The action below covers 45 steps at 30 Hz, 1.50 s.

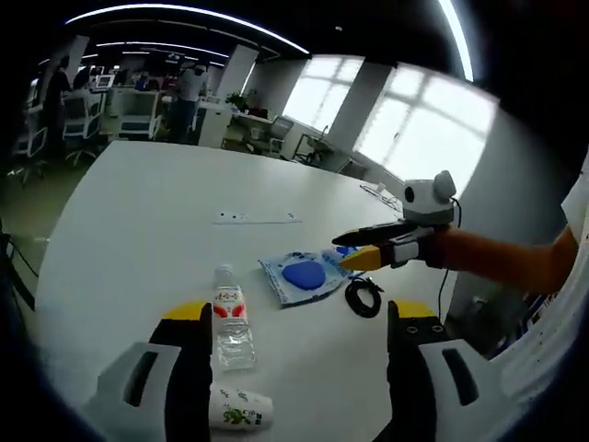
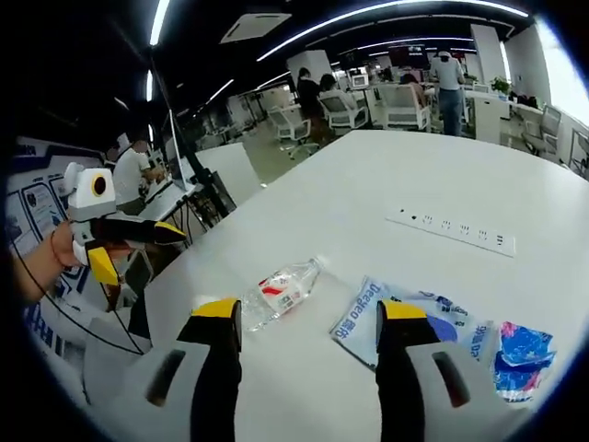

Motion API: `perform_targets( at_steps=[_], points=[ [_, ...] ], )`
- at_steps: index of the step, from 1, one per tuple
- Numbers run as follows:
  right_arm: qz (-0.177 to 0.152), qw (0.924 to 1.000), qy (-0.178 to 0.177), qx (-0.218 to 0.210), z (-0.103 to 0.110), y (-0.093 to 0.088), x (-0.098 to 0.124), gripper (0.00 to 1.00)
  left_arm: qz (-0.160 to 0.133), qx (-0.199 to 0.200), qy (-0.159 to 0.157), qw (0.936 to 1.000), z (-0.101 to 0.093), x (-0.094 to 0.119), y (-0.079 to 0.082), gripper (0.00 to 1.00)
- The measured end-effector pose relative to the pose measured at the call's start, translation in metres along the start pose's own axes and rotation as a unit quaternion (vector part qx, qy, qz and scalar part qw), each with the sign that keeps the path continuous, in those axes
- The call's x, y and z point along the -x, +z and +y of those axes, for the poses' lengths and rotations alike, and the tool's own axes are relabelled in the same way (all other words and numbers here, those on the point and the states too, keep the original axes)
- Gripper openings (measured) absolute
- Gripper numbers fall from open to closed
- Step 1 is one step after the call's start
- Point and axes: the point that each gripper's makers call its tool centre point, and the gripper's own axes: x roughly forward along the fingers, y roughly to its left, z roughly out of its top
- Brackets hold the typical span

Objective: Arrange the tabletop items into an orderly group along one side of the table until the central work area is clear of visible clutter.

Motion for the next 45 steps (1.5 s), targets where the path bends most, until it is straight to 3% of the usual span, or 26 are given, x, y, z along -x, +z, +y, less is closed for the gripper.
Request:
perform_targets(
  at_steps=[13,27,35,41,45],
  points=[
    [0.003,0.9987,0.033,-0.039,0.009,0.005,-0.051,0.56,0.000,0.014,0.006,0.9999,0.019,0.008,-0.007,0.79],
    [0.025,0.9951,0.054,-0.078,0.009,0.002,-0.102,0.53,-0.016,0.029,0.011,0.9994,0.040,0.019,-0.005,0.78],
    [0.023,0.9850,0.062,-0.159,0.005,0.002,-0.129,0.49,-0.027,0.038,0.013,0.9988,0.045,0.020,-0.004,0.78],
    [0.031,0.9787,0.053,-0.196,-0.003,-0.003,-0.143,0.47,-0.035,0.044,0.015,0.9983,0.051,0.021,-0.001,0.78],
    [0.036,0.9694,0.058,-0.236,-0.007,-0.006,-0.151,0.43,-0.038,0.045,0.016,0.9981,0.052,0.021,-0.001,0.78]
  ],
)
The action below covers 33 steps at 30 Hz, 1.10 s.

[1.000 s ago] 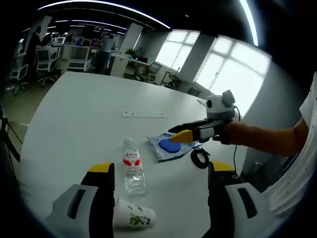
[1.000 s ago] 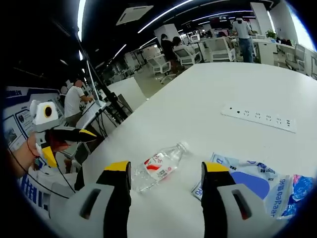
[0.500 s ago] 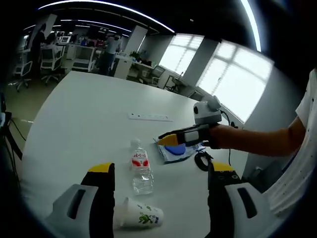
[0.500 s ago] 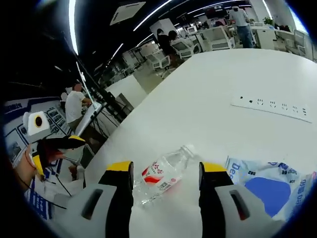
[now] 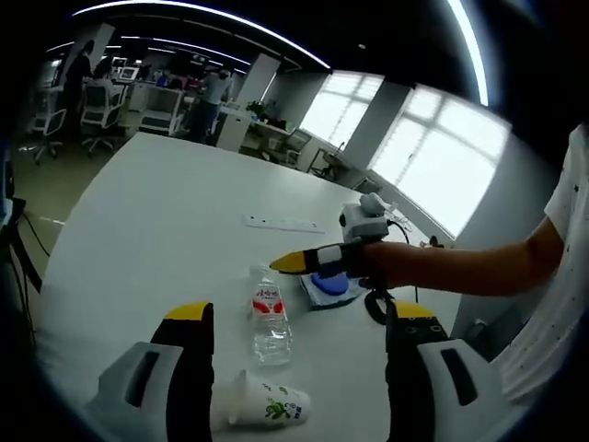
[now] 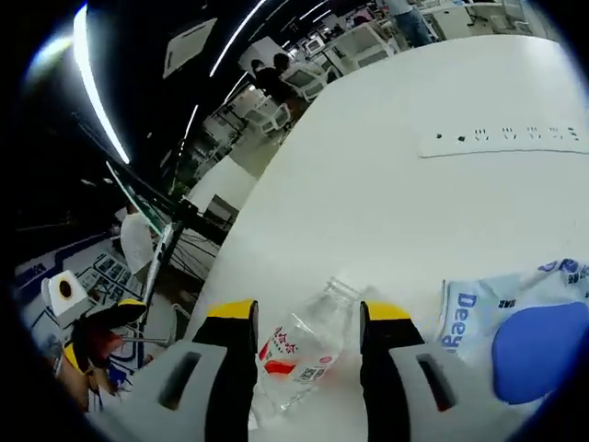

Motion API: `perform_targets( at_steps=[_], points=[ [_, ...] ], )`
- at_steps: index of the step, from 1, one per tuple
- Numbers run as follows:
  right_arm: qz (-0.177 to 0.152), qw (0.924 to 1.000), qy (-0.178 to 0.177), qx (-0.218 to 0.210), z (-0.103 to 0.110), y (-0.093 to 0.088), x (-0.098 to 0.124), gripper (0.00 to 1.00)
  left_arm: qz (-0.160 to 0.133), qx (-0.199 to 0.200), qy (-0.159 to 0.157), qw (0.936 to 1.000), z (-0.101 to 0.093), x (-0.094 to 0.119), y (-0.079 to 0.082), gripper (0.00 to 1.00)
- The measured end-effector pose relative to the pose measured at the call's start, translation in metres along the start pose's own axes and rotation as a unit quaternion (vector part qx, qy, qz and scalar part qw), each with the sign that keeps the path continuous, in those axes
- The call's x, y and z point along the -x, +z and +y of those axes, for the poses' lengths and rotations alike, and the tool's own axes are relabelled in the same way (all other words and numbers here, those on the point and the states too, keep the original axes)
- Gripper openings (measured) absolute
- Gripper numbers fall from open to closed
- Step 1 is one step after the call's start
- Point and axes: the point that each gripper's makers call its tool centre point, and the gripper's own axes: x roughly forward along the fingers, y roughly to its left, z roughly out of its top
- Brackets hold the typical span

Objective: Arrange the tabletop items into an orderly group along one side of the table until the central work area is clear of visible clutter.

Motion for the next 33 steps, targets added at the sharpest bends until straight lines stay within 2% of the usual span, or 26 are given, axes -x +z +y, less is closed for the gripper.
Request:
perform_targets(
  at_steps=[5,14,33],
  points=[
    [0.007,0.9988,-0.003,-0.049,-0.006,-0.001,-0.006,0.41,-0.003,0.004,-0.001,1.0000,0.001,-0.002,-0.001,0.78],
    [0.019,0.9968,-0.014,-0.077,-0.018,-0.002,-0.019,0.39,-0.006,0.006,-0.007,0.9999,0.000,-0.004,-0.003,0.77],
    [0.019,0.9921,0.001,-0.124,-0.020,-0.008,-0.041,0.27,-0.004,0.015,-0.006,0.9999,0.009,-0.007,-0.013,0.76]
  ],
)
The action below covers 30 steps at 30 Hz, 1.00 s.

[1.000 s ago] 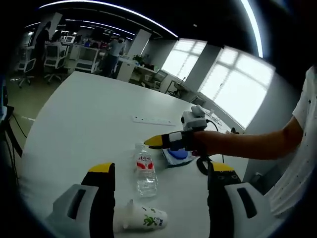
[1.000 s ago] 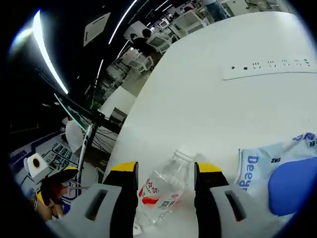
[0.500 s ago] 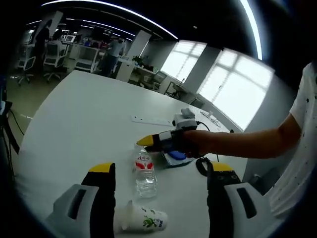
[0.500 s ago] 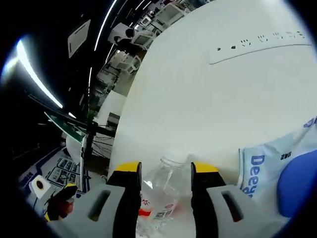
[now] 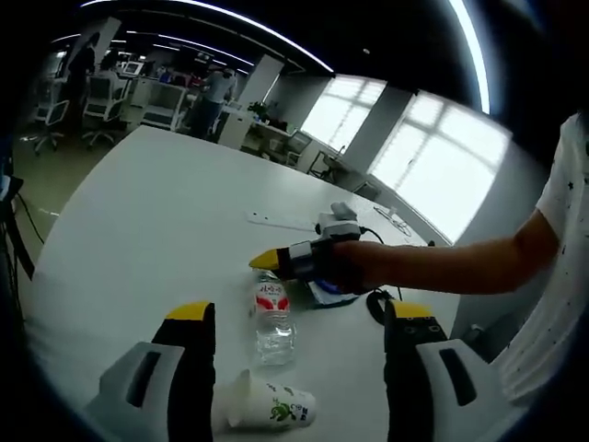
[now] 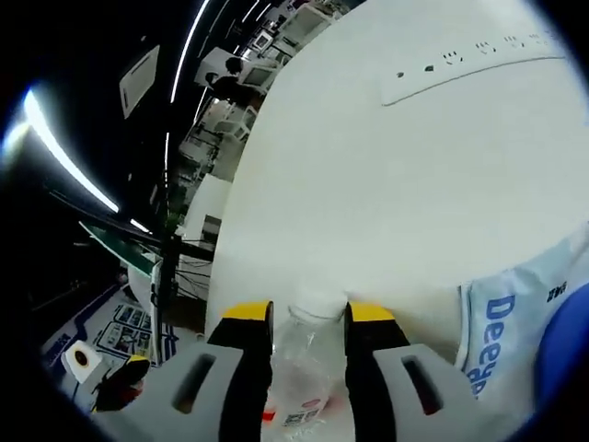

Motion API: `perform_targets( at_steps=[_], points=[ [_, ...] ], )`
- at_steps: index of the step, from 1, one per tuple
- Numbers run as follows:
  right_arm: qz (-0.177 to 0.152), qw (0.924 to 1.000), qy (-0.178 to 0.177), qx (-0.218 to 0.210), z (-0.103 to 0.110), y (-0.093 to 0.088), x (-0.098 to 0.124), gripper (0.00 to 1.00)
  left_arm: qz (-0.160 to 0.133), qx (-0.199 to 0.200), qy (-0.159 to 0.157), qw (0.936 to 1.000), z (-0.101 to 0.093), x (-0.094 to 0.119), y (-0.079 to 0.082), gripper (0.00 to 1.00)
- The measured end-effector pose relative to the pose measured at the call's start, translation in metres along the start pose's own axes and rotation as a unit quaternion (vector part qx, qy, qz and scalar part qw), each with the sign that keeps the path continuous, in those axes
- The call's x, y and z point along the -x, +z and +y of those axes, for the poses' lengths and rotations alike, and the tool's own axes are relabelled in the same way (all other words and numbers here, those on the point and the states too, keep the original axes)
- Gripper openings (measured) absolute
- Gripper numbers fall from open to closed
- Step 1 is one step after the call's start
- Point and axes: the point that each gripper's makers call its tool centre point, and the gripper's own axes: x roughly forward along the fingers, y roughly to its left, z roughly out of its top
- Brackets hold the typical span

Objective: Arrange the tabletop items into an orderly group along one side of the table until the central work area is clear of visible clutter.

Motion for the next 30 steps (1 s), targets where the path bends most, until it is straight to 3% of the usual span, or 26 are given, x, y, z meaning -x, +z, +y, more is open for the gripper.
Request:
perform_targets(
  at_steps=[9,12,30],
  points=[
    [-0.011,0.9998,0.006,-0.013,-0.004,0.007,-0.003,0.22,0.001,0.008,0.001,1.0000,0.004,-0.001,-0.004,0.75],
    [-0.018,0.9991,0.011,-0.036,-0.006,0.010,-0.004,0.20,0.002,0.008,0.003,1.0000,0.006,-0.002,-0.005,0.75],
    [-0.034,0.9992,0.019,0.007,0.012,0.013,0.002,0.19,0.009,-0.005,0.003,0.9999,0.013,-0.004,-0.002,0.74]
  ],
)
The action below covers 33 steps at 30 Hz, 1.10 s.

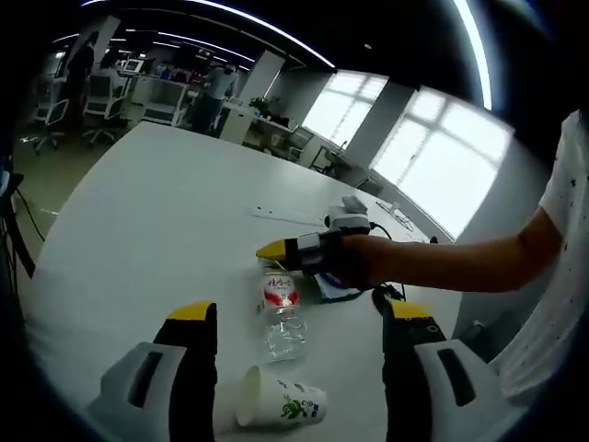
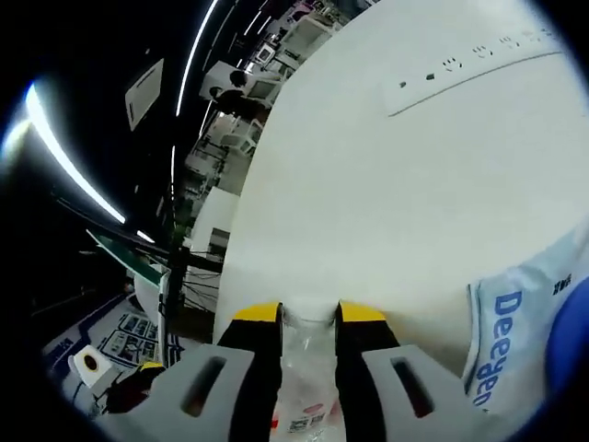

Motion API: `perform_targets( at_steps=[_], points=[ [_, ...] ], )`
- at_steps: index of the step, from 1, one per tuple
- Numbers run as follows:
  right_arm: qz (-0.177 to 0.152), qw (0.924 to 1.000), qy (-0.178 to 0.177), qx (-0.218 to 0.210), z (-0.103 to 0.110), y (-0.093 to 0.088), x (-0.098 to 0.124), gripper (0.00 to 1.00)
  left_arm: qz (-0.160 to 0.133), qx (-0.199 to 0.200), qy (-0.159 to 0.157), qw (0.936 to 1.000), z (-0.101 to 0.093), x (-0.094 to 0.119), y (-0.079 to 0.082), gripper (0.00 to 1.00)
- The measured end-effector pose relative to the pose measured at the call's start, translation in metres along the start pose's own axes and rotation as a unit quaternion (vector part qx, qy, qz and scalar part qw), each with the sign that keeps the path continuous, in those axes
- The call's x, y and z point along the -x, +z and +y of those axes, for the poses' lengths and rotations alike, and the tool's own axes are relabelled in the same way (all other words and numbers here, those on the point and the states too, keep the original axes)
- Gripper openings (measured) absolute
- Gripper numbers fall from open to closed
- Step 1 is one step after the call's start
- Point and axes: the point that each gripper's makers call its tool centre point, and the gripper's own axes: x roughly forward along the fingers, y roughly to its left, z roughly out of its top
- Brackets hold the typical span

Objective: Arrange the tabletop items into an orderly group along one side of the table until the central work area is clear of visible clutter.

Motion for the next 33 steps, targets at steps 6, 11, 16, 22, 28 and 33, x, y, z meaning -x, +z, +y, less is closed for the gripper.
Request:
perform_targets(
  at_steps=[6,11,16,22,28,33],
  points=[
    [-0.004,0.9996,0.008,0.026,0.008,0.000,0.005,0.19,0.005,-0.015,-0.009,0.9998,0.002,-0.007,0.008,0.75],
    [-0.005,0.9986,0.019,0.049,0.015,-0.001,0.010,0.19,0.012,-0.022,-0.019,0.9995,0.004,-0.014,0.009,0.74],
    [-0.008,0.9973,0.029,0.067,0.023,-0.001,0.015,0.19,0.023,-0.027,-0.038,0.9986,0.003,-0.023,0.008,0.74],
    [-0.012,0.9948,0.032,0.096,0.034,-0.002,0.019,0.19,0.047,-0.030,-0.062,0.9965,0.010,-0.047,0.001,0.72],
    [-0.010,0.9924,0.037,0.117,0.042,-0.004,0.023,0.19,0.067,-0.034,-0.082,0.9938,0.015,-0.066,-0.005,0.73],
    [-0.011,0.9906,0.040,0.130,0.046,-0.004,0.025,0.18,0.079,-0.037,-0.094,0.9917,0.015,-0.072,-0.010,0.74]
  ],
)
